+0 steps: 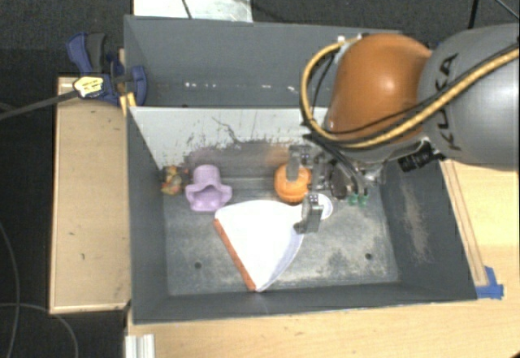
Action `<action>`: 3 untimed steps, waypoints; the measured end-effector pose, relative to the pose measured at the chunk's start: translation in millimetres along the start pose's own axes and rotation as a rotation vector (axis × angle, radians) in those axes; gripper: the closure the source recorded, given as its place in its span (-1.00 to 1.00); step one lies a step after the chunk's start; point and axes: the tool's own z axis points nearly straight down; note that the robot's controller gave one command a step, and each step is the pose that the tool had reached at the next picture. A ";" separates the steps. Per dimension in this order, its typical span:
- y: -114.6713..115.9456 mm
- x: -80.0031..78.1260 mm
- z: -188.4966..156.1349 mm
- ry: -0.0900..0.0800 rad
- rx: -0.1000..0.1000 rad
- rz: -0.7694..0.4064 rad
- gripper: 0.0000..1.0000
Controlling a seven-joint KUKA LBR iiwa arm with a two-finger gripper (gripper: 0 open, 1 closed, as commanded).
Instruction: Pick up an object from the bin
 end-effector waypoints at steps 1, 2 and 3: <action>-0.5 -1.5 -4.8 -0.008 -0.001 0.003 -1.00; -18.3 8.0 41.4 -0.016 0.000 -0.236 -1.00; -23.5 64.0 56.5 -0.002 0.000 -0.376 -1.00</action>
Offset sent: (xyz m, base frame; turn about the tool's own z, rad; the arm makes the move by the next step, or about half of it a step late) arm -0.0327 -0.0598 -0.1425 -0.7004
